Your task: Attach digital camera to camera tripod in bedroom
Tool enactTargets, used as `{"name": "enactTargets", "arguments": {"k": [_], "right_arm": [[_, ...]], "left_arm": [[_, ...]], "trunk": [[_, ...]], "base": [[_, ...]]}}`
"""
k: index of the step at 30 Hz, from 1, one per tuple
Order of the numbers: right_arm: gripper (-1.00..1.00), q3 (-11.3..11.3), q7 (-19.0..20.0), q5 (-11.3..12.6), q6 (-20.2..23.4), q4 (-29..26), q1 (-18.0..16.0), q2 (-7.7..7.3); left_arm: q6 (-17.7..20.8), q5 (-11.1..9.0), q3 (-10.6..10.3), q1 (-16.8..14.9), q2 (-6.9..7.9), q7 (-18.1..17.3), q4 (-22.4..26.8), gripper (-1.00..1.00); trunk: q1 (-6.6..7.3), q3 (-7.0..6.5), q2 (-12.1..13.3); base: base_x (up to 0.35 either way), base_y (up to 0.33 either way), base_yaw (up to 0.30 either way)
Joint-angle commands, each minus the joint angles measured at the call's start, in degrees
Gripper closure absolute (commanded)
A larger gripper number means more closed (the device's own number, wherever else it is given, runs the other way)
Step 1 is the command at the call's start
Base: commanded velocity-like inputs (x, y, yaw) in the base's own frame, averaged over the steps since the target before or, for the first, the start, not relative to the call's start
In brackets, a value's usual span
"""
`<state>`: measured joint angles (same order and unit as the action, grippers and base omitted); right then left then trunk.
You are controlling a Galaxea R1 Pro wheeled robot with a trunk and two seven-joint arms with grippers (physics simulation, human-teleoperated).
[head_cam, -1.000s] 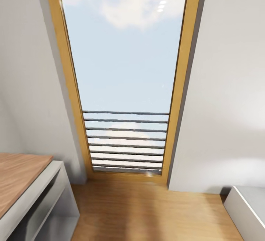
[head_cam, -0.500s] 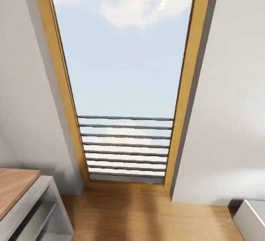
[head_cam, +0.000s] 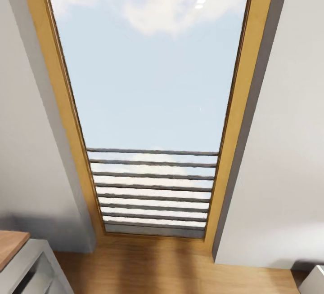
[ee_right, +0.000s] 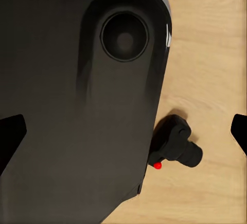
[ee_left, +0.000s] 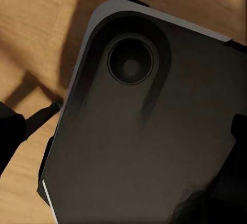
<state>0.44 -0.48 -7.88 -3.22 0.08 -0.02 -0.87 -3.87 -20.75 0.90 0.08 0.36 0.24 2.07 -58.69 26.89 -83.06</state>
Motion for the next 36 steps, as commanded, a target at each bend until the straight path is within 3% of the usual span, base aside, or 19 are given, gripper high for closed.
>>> {"name": "enactTargets", "arguments": {"k": [1,18,36], "right_arm": [[-1.0,0.0,-0.05,-0.47,-0.17,0.01,-0.02,-0.01],[-1.0,-0.06,-0.06,-0.3,-0.36,0.01,0.01,-0.03],[-1.0,-0.15,-0.05,-0.3,-0.38,0.01,-0.02,0.16]], "left_arm": [[-0.09,-0.17,0.06,0.01,0.0,0.02,0.04,-1.0],[-0.09,-0.17,0.06,0.01,0.0,0.02,0.04,-1.0],[-0.09,-0.17,0.06,0.01,-0.01,0.02,0.05,-1.0]], "trunk": [[-0.03,0.04,-0.02],[-0.03,0.04,-0.02],[-0.03,0.04,-0.02]], "base": [[0.321,0.0,0.0],[0.293,0.0,0.0],[0.038,0.0,-0.174]]}}
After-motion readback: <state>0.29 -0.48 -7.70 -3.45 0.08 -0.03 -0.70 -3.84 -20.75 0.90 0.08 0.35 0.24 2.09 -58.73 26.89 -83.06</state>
